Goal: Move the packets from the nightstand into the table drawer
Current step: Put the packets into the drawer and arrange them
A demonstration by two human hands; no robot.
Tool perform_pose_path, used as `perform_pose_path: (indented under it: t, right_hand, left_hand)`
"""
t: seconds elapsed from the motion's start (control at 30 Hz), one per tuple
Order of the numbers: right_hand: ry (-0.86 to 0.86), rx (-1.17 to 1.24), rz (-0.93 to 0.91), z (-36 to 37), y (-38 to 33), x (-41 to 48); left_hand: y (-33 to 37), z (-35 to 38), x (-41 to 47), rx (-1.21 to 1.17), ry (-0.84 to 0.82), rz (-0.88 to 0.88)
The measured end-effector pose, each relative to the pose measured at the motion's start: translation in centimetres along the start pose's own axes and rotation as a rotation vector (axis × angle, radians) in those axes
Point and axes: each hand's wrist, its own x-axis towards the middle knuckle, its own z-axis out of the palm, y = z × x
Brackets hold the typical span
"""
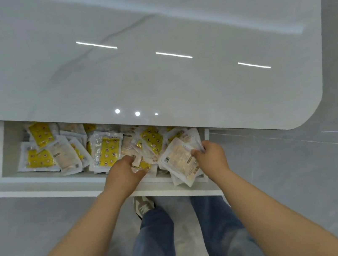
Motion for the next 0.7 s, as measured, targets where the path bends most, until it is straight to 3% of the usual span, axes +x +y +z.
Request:
perform_pose_path:
  t: [0.23,0.33,0.7]
  right_hand:
    - [0.04,-0.088,0.089,2.2,-1.2,2.6]
    - [0.061,-0.161,0.027,1.5,-1.6,1.1]
    - [0.045,-0.323,-0.247,-8.5,-5.8,-17.0]
  left_hand:
    - [-1.9,-0.6,-0.5,-0.015,0.041,0.003]
    - [-1.4,-1.4,-1.8,-0.017,0.046,0.036]
    - [5.5,-10.5,-16.6,0.178,0.083,0.274]
